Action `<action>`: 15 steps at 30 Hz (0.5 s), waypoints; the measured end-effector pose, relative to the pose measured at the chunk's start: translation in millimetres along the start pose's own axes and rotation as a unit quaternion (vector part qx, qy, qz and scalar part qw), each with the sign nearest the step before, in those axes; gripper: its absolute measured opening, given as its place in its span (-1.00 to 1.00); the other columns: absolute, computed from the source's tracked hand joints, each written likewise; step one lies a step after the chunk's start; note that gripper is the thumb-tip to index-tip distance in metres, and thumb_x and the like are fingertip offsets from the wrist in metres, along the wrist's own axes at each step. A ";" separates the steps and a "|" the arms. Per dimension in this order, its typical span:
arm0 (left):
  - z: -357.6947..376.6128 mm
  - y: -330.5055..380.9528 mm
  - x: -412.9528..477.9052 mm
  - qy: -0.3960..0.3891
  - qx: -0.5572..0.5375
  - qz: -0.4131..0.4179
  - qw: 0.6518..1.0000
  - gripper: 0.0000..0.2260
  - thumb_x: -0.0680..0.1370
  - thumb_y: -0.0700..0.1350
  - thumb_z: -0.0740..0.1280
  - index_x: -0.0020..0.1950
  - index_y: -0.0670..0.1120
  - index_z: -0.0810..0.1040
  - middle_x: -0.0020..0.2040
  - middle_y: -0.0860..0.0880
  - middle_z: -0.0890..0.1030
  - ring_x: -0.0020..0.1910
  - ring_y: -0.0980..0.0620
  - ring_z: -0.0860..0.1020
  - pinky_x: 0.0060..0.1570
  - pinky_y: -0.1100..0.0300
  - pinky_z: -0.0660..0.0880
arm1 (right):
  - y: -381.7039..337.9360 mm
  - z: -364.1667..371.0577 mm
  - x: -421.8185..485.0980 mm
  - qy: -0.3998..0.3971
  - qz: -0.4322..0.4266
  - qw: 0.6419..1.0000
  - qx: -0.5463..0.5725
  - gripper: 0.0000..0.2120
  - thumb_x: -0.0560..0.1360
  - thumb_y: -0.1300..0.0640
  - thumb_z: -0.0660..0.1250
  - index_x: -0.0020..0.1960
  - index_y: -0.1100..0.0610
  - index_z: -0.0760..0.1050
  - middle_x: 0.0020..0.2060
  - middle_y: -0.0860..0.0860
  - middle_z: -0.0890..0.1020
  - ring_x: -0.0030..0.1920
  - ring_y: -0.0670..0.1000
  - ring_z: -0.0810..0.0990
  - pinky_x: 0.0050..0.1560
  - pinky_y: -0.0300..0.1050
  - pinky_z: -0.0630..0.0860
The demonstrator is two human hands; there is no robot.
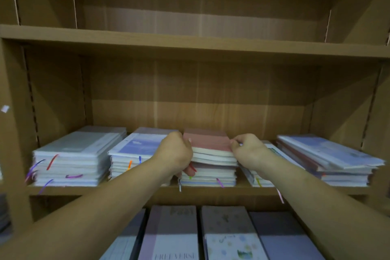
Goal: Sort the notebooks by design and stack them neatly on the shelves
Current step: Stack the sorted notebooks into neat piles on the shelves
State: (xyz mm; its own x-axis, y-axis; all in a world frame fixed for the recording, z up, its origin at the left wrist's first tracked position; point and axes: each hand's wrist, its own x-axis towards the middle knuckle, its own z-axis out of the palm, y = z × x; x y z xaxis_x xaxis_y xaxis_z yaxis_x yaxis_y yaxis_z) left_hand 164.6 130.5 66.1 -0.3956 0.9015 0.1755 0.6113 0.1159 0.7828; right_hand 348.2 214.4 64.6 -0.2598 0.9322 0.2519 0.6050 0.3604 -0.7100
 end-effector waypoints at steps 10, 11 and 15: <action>-14.2 -34.2 -24.6 0.075 0.268 0.219 0.935 -0.81 0.56 -0.01 0.33 0.09 -0.08 0.50 0.02 -0.11 0.65 0.04 -0.19 0.57 -0.07 -0.01 0.52 | -10.6 -18.5 -21.6 -0.127 0.003 0.991 -0.049 -0.50 0.41 -0.18 0.54 0.24 -0.05 0.45 -0.37 0.00 0.62 -0.42 -0.02 0.55 -0.47 -0.17 0.40; -13.6 -39.2 -25.1 0.093 0.257 0.234 0.933 -0.84 0.56 -0.03 0.33 0.05 -0.09 0.48 -0.02 -0.10 0.65 0.02 -0.19 0.57 -0.10 -0.01 0.50 | -8.8 -17.7 -24.4 -0.134 -0.018 0.989 -0.060 -0.42 0.37 -0.10 0.60 0.30 -0.01 0.49 -0.28 -0.03 0.64 -0.34 -0.01 0.59 -0.38 -0.14 0.46; -1.5 -54.3 -23.1 0.115 0.213 0.259 0.935 -0.88 0.56 -0.03 0.33 -0.05 -0.07 0.47 -0.15 -0.07 0.65 -0.06 -0.20 0.57 -0.18 0.00 0.43 | 2.3 -6.7 -25.4 -0.079 -0.071 0.986 -0.129 -0.38 0.35 0.03 0.63 0.36 0.07 0.53 -0.19 -0.20 0.61 -0.18 -0.18 0.59 -0.18 -0.26 0.47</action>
State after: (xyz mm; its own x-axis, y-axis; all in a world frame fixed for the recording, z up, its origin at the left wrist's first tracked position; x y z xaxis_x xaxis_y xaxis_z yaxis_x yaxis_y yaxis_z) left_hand 139.5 102.7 20.4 -0.0783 0.7749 0.6272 0.9600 -0.1109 0.2569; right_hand 361.2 191.7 60.9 -0.4577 0.8625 0.2162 0.7201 0.5021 -0.4788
